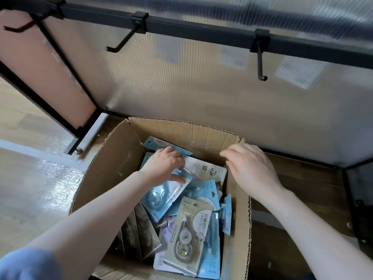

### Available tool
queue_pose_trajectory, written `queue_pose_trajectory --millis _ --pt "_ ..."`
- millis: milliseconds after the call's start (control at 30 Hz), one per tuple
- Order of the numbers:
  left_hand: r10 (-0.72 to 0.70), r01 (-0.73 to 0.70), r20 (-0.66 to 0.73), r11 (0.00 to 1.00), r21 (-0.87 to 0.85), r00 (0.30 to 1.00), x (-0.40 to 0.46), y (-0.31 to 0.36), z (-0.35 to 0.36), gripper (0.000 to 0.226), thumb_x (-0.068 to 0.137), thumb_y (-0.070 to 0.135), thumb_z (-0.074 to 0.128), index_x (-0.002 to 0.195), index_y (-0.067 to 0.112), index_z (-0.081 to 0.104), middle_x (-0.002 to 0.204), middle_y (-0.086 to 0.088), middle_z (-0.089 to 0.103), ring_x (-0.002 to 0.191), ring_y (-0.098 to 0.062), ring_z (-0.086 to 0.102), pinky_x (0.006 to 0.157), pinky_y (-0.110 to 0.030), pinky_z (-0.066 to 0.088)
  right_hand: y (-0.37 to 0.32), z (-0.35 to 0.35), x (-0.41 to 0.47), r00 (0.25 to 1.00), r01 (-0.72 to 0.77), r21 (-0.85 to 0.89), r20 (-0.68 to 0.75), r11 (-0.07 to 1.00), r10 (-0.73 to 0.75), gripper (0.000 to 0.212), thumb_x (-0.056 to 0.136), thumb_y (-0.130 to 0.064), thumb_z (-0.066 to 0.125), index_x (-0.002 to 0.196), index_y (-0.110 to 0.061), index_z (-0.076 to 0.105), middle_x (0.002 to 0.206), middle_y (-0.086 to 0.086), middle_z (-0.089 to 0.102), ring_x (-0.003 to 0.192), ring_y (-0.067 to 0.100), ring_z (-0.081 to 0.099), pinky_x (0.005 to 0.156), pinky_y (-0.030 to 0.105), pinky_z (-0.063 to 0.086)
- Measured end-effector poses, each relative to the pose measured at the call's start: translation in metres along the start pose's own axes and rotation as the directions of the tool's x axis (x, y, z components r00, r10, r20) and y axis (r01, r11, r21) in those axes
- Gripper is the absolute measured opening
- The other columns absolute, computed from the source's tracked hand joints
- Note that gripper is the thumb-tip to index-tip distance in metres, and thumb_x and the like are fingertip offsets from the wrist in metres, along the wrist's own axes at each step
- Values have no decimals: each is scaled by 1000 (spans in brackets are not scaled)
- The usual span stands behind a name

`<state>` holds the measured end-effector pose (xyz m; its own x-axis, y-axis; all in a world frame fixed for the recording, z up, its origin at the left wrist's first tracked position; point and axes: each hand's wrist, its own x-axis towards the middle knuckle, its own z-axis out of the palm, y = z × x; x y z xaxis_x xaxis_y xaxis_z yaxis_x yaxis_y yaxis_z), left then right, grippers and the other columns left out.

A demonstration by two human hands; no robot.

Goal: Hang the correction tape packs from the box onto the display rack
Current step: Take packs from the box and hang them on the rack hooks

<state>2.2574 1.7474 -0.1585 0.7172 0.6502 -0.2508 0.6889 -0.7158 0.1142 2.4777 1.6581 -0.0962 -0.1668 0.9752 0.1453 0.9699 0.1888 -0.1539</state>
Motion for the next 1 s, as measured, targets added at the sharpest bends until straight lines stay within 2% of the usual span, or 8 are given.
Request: queue_pose_trajectory --millis 133,300,433,567,700,833,933,1000 --pt "13 -21 -78 995 -95 997 -11 -9 -9 41 74 55 65 91 18 64 87 3 53 91 -22 45 71 -30 38 -9 0 -1 947 87 67 304 994 -103 36 92 -3 42 111 -24 64 105 -4 62 99 19 55 82 32 47" --pt "-19 -16 -159 976 -217 987 -28 -22 -19 35 72 45 73 81 13 65 78 6 50 80 -16 42 68 -32 45 -19 3 -4 805 79 39 587 996 -87 44 88 0 44 111 -32 63 114 -5 61 104 21 56 83 32 48" --pt "-81 19 -226 965 -263 971 -37 -26 -22 33 71 42 75 80 11 66 77 4 53 77 -17 44 65 -32 46 -28 1 -2 805 157 -130 592 979 -50 15 92 -21 45 88 -19 60 92 0 61 92 21 55 83 35 45" --pt "-80 9 -268 967 -255 960 -41 -23 -25 34 73 40 74 79 8 64 75 8 45 75 -19 45 63 -31 43 -43 6 -4 701 235 -327 710 915 74 31 90 -42 53 108 -18 62 111 2 62 106 22 53 93 37 34" --pt "-86 15 -267 966 -257 960 -43 -22 -24 34 74 40 73 82 8 65 78 7 46 77 -17 43 65 -27 39 -53 15 -13 669 242 -339 737 909 97 23 92 -15 48 112 -16 59 114 4 62 106 24 57 87 35 37" --pt "-105 38 -262 967 -251 959 -47 -25 -23 31 78 41 69 86 11 65 81 7 47 79 -16 44 66 -26 40 -56 5 -12 729 91 -288 671 953 133 15 89 -4 48 96 -12 58 108 5 63 103 26 59 73 29 34" --pt "-136 64 -262 962 -266 955 -50 -31 -22 29 80 42 67 85 13 63 81 8 49 78 -14 43 67 -28 42 -55 -13 -5 781 -35 -245 598 969 180 18 85 5 43 79 -10 50 77 1 50 91 28 57 69 29 35" --pt "-152 77 -259 957 -280 954 -51 -35 -20 29 81 43 65 84 15 62 80 7 50 78 -13 44 69 -32 45 -51 -26 -1 816 -127 -221 531 967 228 24 82 8 42 69 -12 42 68 1 43 81 29 51 65 30 35"
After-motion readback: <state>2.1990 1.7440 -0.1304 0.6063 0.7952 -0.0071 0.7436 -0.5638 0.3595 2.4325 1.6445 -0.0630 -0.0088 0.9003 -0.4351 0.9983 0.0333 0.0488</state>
